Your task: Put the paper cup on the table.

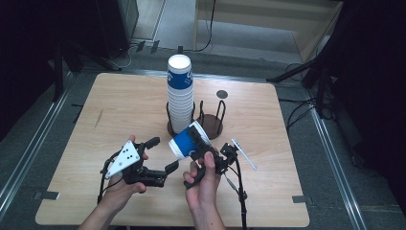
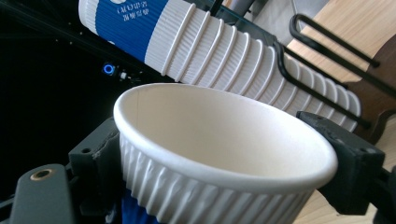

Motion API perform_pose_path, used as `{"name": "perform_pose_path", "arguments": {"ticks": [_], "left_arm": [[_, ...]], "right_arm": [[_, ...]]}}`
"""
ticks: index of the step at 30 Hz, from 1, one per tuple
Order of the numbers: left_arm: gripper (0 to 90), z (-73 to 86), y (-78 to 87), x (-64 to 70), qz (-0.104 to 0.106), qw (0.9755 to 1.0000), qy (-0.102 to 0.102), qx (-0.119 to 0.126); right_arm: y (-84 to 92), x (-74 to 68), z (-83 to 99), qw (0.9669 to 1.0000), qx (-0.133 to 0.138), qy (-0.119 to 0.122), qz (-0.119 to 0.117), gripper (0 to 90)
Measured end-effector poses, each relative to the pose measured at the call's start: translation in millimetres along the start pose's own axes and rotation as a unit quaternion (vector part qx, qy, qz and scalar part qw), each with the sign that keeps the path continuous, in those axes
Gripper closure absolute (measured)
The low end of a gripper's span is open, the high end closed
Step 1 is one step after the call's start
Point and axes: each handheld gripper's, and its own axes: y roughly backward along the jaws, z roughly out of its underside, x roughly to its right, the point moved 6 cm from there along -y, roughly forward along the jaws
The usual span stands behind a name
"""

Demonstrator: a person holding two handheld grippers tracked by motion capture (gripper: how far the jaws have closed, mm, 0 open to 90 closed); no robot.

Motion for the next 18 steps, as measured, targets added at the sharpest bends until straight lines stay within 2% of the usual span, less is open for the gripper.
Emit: {"name": "perform_pose_path", "arguments": {"ticks": [3,7,9,13,17,18], "left_arm": [[2.0,0.3,1.9,-1.6,-0.003,1.0,0.001,0.0],[2.0,0.6,4.5,-3.2,-0.007,1.0,0.002,-0.001],[2.0,0.8,6.2,-4.4,-0.011,0.9999,0.003,-0.001],[2.0,0.8,9.1,-6.1,-0.014,0.9999,0.003,0.0],[2.0,1.1,12.5,-8.1,-0.018,0.9998,0.004,0.0],[2.0,1.1,12.5,-8.1,-0.018,0.9998,0.004,0.0]], "right_arm": [[0.1,1.4,-2.9,0.9996,0.007,0.026,0.008,15.0],[1.7,1.6,-4.7,0.9988,0.007,0.045,0.016,15.1],[2.2,2.6,-6.1,0.9972,0.012,0.071,0.02,15.1],[3.3,2.6,-7.9,0.9955,0.015,0.09,0.026,15.1],[3.7,3.0,-9.2,0.9919,0.019,0.12,0.037,15.1],[3.7,3.0,-9.2,0.9919,0.019,0.12,0.037,15.1]]}}
